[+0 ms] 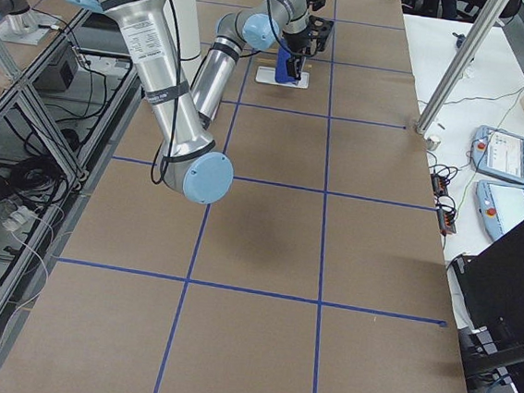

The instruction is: Hang towel on rack

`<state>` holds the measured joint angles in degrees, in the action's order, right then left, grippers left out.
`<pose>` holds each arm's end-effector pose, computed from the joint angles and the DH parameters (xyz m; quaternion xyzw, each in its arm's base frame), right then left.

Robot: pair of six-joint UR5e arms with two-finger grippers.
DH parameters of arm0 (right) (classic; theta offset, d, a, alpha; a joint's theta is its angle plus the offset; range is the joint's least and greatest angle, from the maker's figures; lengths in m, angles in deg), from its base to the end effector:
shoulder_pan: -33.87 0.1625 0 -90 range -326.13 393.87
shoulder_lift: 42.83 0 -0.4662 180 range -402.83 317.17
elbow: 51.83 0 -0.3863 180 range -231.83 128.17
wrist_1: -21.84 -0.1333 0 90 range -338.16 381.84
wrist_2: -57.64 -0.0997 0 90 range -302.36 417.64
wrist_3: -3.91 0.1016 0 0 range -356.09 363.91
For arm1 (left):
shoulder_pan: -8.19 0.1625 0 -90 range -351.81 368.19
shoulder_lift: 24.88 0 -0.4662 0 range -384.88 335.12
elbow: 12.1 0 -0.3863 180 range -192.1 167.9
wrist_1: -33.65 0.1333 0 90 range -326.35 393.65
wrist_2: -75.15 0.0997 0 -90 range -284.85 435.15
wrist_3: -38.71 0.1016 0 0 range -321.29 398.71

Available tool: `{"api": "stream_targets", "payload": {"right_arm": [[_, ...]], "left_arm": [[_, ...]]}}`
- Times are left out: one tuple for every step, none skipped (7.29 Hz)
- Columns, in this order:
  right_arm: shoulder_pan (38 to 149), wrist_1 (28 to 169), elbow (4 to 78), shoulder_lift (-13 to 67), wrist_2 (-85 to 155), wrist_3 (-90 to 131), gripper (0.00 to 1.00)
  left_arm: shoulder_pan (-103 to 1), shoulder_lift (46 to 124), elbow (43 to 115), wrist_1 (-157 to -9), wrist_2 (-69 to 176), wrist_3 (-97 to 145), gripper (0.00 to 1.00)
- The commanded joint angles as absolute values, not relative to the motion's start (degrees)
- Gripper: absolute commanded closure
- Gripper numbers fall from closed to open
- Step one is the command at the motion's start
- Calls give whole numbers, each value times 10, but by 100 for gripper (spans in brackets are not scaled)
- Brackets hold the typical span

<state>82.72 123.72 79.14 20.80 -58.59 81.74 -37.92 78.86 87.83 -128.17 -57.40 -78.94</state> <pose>-0.2542 -0.4252 0.1933 0.0570 -0.4924 0.1710 0.8515 0.3205 -0.4264 0.3539 -0.1302 0.7199 -0.1612 0.6624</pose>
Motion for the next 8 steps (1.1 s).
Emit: {"api": "stream_targets", "payload": {"right_arm": [[842, 1238, 791, 233, -586, 779, 0], [843, 1238, 791, 237, -587, 778, 0], [848, 1238, 791, 241, -587, 777, 0], [849, 1238, 791, 247, -586, 761, 0], [854, 1238, 790, 248, -585, 757, 0], [859, 1238, 790, 260, -586, 747, 0], [869, 1239, 790, 270, -586, 718, 0], [877, 1239, 789, 278, -586, 703, 0]], "left_arm": [[-408, 778, 843, -1288, -594, -757, 100], [-420, 774, 834, -1289, -598, -756, 100], [-423, 760, 834, -1289, -605, -756, 100], [-424, 752, 831, -1288, -605, -756, 100], [-423, 744, 827, -1289, -605, -756, 100], [-423, 730, 822, -1317, -605, -756, 100], [-422, 719, 809, -1347, -605, -756, 100], [-420, 719, 805, -1354, -605, -756, 100]]}}
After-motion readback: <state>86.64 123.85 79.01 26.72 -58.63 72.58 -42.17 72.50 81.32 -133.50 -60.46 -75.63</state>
